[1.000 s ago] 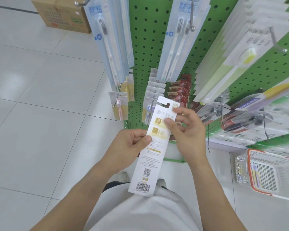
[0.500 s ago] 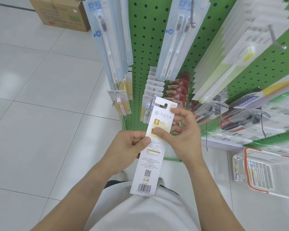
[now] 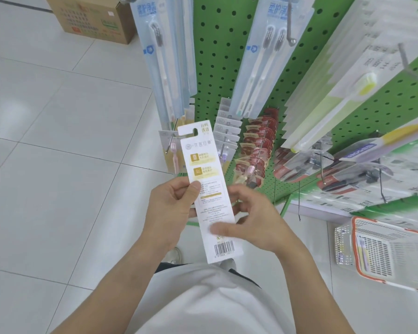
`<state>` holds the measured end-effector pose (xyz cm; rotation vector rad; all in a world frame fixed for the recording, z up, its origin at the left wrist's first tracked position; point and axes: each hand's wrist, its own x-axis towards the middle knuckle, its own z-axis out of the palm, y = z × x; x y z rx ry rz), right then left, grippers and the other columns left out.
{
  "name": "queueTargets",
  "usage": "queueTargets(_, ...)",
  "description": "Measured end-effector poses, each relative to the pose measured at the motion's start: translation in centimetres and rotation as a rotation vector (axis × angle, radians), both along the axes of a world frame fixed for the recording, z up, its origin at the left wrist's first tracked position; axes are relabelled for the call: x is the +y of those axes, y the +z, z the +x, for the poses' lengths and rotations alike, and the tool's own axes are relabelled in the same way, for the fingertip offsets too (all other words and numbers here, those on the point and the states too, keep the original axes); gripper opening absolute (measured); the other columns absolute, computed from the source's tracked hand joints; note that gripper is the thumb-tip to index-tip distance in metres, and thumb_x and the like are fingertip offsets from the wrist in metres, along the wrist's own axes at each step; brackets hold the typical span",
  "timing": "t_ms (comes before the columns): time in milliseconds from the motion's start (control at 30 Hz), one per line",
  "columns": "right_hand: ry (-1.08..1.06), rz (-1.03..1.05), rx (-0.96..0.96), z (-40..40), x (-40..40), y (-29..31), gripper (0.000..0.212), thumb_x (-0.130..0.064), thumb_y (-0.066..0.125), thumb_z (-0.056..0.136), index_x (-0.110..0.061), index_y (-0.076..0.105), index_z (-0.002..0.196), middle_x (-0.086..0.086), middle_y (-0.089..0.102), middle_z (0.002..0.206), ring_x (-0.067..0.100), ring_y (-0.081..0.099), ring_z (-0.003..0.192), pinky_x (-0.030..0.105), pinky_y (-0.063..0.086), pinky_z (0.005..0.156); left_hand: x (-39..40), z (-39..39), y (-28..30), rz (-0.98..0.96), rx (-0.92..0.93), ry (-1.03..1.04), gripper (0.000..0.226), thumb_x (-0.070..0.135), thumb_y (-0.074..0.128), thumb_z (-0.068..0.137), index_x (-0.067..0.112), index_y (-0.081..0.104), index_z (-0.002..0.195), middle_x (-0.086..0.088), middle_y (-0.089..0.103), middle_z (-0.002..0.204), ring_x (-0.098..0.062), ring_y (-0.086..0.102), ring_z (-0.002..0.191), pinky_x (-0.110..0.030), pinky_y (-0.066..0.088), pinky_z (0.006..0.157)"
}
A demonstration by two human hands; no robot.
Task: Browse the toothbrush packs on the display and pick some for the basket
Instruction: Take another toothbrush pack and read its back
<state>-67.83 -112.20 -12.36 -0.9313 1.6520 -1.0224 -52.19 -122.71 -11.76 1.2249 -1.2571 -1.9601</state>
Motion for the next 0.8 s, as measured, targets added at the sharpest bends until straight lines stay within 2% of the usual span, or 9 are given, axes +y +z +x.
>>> queueTargets(100, 0.054, 0.060, -0.041, 0.1, 0.2, -0.3, 0.050, -0.020, 0.098, 0.063, -0.034, 0.070, 0.103, 0.001, 0.074, 0.094, 0.019, 0.062, 0.068, 0.021, 0.045, 0.056, -0.5, 0.0, 0.1, -0.024, -0.006, 0.050, 0.013, 0.007, 0.060, 0.098, 0.012, 0.072, 0.098, -0.004, 0.079, 0.094, -0.024, 0.077, 0.087, -0.038, 0.064, 0.072)
queueTargets(233, 0.067, 0.053, -0.060, 0.0, 0.1, -0.5, 0.048, -0.014, 0.096, 0.065, -0.028, 0.071, 0.103, 0.001, 0.075, 0.084, 0.017, 0.059, 0.062, 0.021, 0.044, 0.055, -0.7, 0.2, 0.2, -0.050, -0.043, 0.057, 0.012, 0.005, 0.062, 0.097, 0.010, 0.073, 0.099, -0.002, 0.079, 0.091, -0.021, 0.077, 0.083, -0.031, 0.062, 0.063)
queueTargets(367, 0.089, 0.068, -0.042, -0.3, 0.3, -1.0, 0.044, -0.020, 0.093, 0.071, -0.027, 0.071, 0.108, 0.000, 0.078, 0.084, 0.021, 0.059, 0.065, 0.035, 0.050, 0.062, -1.0, 0.5, -0.1, -0.085, -0.072, -0.005, 0.013, 0.004, 0.068, 0.093, 0.010, 0.075, 0.102, -0.002, 0.079, 0.091, -0.022, 0.076, 0.082, -0.031, 0.062, 0.061)
queueTargets(467, 0.080, 0.071, -0.021, -0.5, 0.4, -1.1, 0.035, -0.021, 0.090, 0.077, -0.030, 0.073, 0.106, 0.001, 0.076, 0.082, 0.021, 0.059, 0.063, 0.037, 0.052, 0.060, -0.9, 0.6, -0.3, -0.166, -0.143, -0.107, 0.026, 0.005, 0.078, 0.085, 0.018, 0.073, 0.107, 0.005, 0.078, 0.093, -0.019, 0.075, 0.079, -0.034, 0.063, 0.066)
queueTargets(633, 0.040, 0.041, 0.003, -0.2, 0.0, -0.9, 0.002, -0.023, 0.079, 0.089, -0.022, 0.077, 0.090, 0.000, 0.071, 0.072, 0.016, 0.062, 0.062, 0.044, 0.059, 0.061, -0.6, 0.4, -0.8, -0.227, -0.201, -0.213, 0.052, 0.007, 0.084, 0.079, 0.036, 0.063, 0.118, 0.012, 0.077, 0.089, -0.008, 0.069, 0.062, -0.021, 0.055, 0.059)
queueTargets(733, -0.024, -0.002, 0.032, 0.0, -0.2, -0.8, 0.014, -0.023, 0.082, 0.085, -0.024, 0.076, 0.098, -0.006, 0.076, 0.089, 0.017, 0.071, 0.077, 0.037, 0.056, 0.064, -0.6, 0.3, -1.0, -0.240, -0.199, -0.265, 0.058, 0.008, 0.083, 0.081, 0.039, 0.061, 0.125, 0.011, 0.077, 0.089, -0.007, 0.068, 0.062, -0.018, 0.053, 0.061)
queueTargets(800, -0.062, -0.024, 0.035, 0.2, -0.5, -0.7, 0.034, -0.019, 0.086, 0.081, -0.030, 0.071, 0.109, -0.008, 0.075, 0.104, 0.022, 0.071, 0.083, 0.042, 0.058, 0.065, -0.7, 0.3, -1.1, -0.289, -0.228, -0.308, 0.058, 0.012, 0.082, 0.082, 0.043, 0.060, 0.126, 0.012, 0.076, 0.090, -0.006, 0.068, 0.063, -0.018, 0.054, 0.064)
